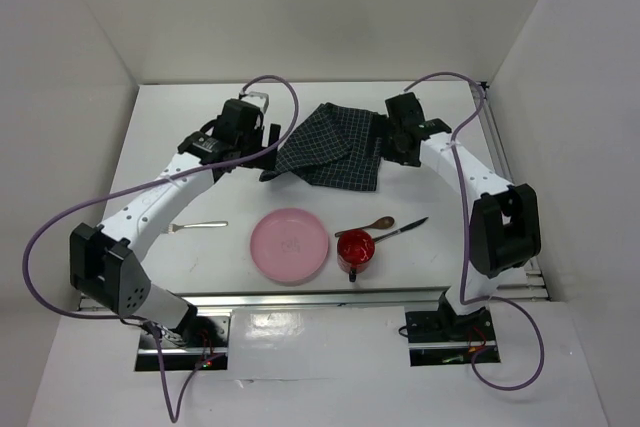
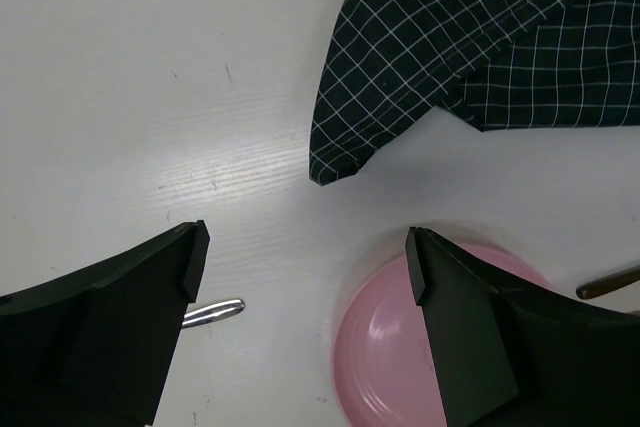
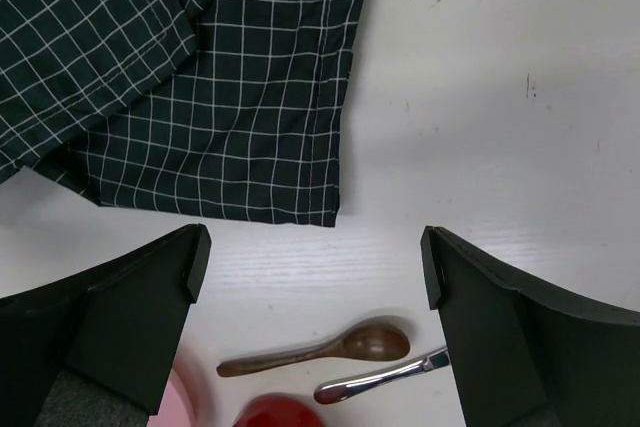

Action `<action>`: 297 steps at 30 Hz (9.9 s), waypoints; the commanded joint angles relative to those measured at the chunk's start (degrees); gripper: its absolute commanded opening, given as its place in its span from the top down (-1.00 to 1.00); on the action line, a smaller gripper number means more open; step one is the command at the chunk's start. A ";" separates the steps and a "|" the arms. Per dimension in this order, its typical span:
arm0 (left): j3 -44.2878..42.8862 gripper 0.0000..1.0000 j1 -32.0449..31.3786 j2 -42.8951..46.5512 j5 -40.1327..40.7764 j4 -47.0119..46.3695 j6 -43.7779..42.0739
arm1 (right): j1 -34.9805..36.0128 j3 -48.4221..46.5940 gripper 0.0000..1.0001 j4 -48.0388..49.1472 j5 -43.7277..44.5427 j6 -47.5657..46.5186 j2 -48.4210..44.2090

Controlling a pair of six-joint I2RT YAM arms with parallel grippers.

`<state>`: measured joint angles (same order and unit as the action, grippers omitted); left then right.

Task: Set the dinner table for one person

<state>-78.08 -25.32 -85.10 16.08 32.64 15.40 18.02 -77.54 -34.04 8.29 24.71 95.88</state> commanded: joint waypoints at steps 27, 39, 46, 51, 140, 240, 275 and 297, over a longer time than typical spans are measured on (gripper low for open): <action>6.11 -1.00 -10.00 -7.88 13.27 4.62 1.56 | 0.26 8.72 -1.00 3.90 -6.01 5.53 -4.73; -2.85 -1.00 -8.00 -23.17 19.25 -1.19 -5.03 | 0.26 10.56 -1.00 5.21 -8.91 5.53 -4.64; -7.43 -0.96 -4.65 -27.13 13.82 -1.18 -6.16 | 0.26 11.61 -1.00 7.58 -10.93 6.67 -1.93; -8.66 -0.58 -1.31 -27.75 6.79 -1.18 -6.17 | 0.26 10.57 -0.89 8.99 -11.54 7.37 1.59; -16.47 1.00 13.19 -31.54 -16.53 10.94 12.73 | -2.90 -2.26 1.00 2.85 -6.89 2.10 14.62; 11.99 -0.70 5.37 8.02 -9.15 4.53 12.54 | 20.56 14.54 1.00 -18.51 6.45 17.34 -25.05; 29.83 -1.00 -4.74 20.06 -9.48 14.11 34.26 | -6.86 -54.91 1.00 -12.90 0.93 -0.10 40.79; 41.87 -0.35 -5.79 16.46 -15.82 -3.45 38.47 | -5.81 -38.05 -1.00 -5.69 -1.35 -1.15 15.67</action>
<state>-36.73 -30.72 -66.96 0.84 34.54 52.12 10.90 -118.63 -44.21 6.76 24.32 120.86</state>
